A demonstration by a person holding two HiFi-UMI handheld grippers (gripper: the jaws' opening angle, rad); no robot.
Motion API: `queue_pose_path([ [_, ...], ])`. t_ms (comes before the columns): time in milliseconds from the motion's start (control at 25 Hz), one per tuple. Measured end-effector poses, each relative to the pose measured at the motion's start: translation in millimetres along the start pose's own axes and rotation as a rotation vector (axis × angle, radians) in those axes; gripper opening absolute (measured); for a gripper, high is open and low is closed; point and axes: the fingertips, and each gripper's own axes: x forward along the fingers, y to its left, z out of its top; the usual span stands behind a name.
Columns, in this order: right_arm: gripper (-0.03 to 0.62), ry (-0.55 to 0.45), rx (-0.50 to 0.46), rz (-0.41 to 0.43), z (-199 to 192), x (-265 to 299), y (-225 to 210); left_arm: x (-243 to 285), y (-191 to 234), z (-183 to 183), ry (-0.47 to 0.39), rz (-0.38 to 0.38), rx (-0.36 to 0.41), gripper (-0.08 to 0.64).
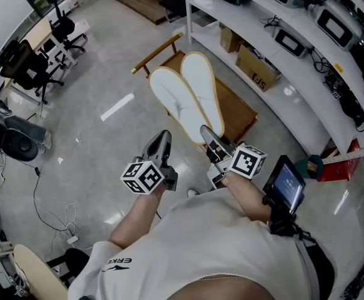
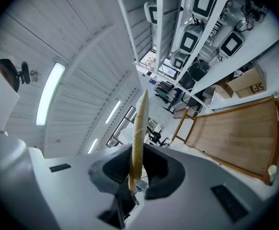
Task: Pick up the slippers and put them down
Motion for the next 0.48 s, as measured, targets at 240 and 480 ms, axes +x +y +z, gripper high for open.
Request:
queue_pose_path([
  [240,0.063,0.034,0.003,-0.017,-22.2,2.9,1.8,-21.7,12.3,-2.9,-0.005,0.020,-0.022,0.003],
  [480,0.063,0.038,0.020,-0.029,-18.1,10.1,-8.7,-12.2,16.4,-6.1,0.000,0.027,-0.038,0.003],
])
